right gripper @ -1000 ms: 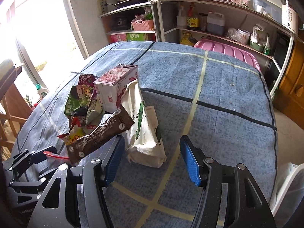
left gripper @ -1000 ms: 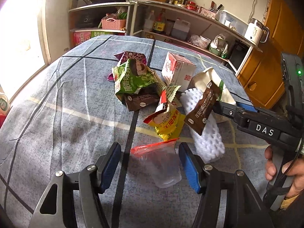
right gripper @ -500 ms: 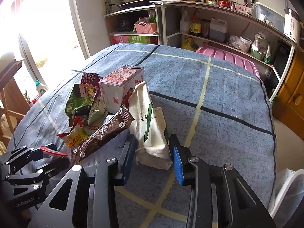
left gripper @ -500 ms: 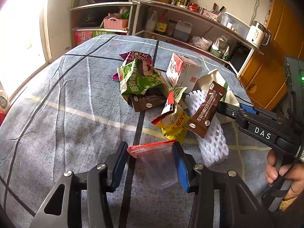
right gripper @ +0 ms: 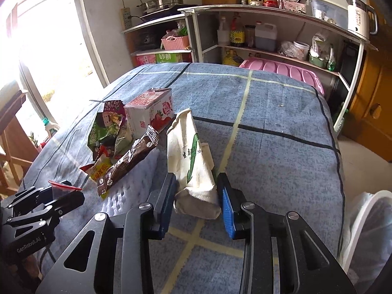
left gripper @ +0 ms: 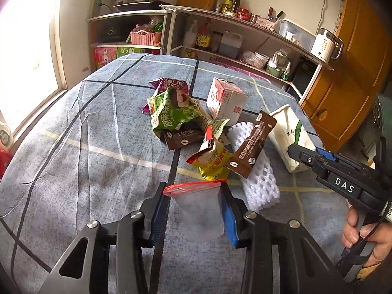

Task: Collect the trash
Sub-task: 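Carry the paper bag and cup over the white bin while both tools open to drop them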

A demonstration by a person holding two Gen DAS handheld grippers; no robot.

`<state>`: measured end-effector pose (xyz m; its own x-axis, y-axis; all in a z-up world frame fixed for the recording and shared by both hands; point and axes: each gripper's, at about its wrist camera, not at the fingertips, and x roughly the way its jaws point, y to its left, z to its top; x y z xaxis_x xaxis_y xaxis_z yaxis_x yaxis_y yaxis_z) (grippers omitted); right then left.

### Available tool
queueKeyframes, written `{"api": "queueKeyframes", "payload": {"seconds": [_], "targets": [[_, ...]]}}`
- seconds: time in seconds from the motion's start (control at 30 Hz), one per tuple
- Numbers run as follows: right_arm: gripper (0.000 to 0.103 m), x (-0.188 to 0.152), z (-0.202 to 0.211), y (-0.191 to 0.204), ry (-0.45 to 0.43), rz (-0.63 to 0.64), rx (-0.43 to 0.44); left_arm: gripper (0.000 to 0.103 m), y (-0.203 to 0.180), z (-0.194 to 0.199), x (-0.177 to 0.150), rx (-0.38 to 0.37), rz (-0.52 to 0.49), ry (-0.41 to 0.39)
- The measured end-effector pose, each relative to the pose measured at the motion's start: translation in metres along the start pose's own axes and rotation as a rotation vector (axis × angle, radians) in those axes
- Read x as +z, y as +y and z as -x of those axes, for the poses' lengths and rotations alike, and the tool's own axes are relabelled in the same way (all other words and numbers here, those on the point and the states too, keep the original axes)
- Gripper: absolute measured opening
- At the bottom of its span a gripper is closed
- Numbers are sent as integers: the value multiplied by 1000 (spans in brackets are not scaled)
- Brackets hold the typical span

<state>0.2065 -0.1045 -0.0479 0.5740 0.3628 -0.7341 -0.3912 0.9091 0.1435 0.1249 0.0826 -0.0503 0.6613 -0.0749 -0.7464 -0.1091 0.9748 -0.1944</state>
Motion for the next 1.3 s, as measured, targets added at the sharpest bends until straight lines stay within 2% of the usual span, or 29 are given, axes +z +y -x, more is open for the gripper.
{"api": "queueKeyframes", "payload": {"seconds": [0.23, 0.53, 0.87, 1.2, 1.3], "targets": [[36, -18, 40, -7, -44, -44, 0, 41, -29, 26, 3, -54, -61, -47], [36, -36, 100, -34, -128, -126, -36, 42, -90, 42, 6, -147, -177, -68], [36, -65, 157, -91, -199, -247, -166, 42, -165, 39, 8, -261, -305, -63], [36, -102, 185, -154, -182, -361, -290, 42, -254, 26, -6, -372, -443, -34], [36, -111, 188, -171, -162, -372, -345, 42, -280, 17, -12, -410, -471, -3]]}}
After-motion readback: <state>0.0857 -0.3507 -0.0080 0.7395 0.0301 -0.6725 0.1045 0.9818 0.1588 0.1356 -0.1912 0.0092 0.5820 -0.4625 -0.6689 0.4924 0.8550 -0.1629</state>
